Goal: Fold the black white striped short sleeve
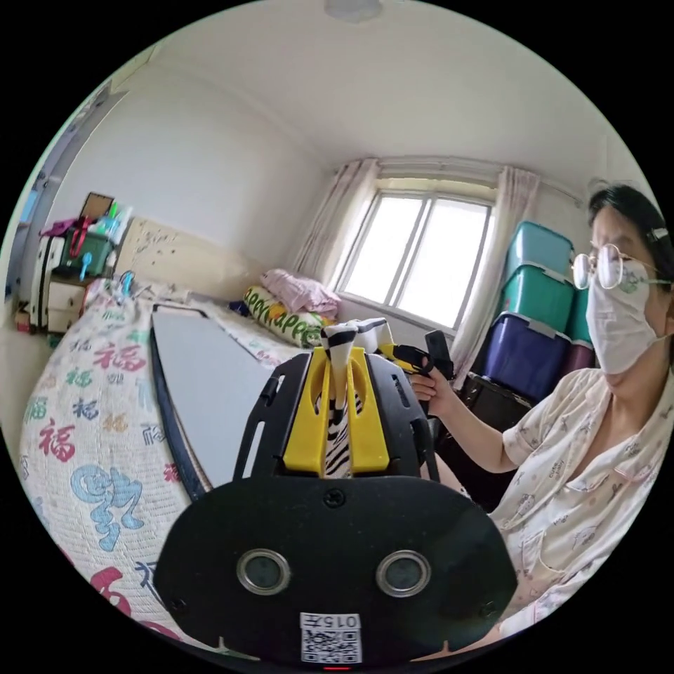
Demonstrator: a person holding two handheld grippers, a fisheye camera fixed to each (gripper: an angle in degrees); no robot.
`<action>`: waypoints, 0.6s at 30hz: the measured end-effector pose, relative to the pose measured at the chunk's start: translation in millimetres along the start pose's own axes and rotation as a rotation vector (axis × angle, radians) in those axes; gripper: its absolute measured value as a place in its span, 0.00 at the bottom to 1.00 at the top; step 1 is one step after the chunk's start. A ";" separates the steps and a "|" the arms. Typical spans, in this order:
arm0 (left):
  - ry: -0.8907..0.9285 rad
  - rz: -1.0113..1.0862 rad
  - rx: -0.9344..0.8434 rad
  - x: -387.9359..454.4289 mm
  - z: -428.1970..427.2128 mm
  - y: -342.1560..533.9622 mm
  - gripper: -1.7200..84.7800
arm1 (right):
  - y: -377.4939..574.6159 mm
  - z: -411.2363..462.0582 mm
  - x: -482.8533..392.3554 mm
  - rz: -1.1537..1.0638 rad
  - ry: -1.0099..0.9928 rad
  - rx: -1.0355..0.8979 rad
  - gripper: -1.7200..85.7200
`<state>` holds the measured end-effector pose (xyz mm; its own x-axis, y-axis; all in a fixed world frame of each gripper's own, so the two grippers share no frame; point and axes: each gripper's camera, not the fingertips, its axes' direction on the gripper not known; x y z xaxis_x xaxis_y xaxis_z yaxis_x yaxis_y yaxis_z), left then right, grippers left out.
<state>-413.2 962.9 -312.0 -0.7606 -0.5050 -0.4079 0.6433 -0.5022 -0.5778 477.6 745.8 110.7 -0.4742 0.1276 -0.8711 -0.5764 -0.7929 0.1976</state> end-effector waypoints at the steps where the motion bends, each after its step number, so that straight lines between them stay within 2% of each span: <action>1: 0.009 0.023 0.012 27.7 -15.3 -15.7 0.05 | 15.4 -18.9 -9.3 -0.024 0.004 0.019 0.04; 5: 0.036 0.047 0.061 110.1 -79.3 -51.4 0.04 | 66.3 -68.0 -33.3 -0.106 -0.016 0.037 0.04; 9: -0.030 0.071 0.112 183.9 -162.3 -61.2 0.04 | 98.4 -83.0 -50.3 -0.175 -0.086 0.002 0.03; 12: -0.112 0.082 0.174 245.8 -258.2 -65.6 0.04 | 116.5 -71.3 -70.0 -0.247 -0.188 -0.045 0.03; 18: -0.451 0.125 0.261 388.4 -479.2 -76.7 0.04 | 161.7 11.3 -116.5 -0.321 -0.488 -0.157 0.03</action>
<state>-799.6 1141.7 -764.8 -0.6010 -0.7948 -0.0846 0.7704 -0.5478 -0.3263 432.1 609.4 249.2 -0.5647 0.6040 -0.5624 -0.6535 -0.7435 -0.1422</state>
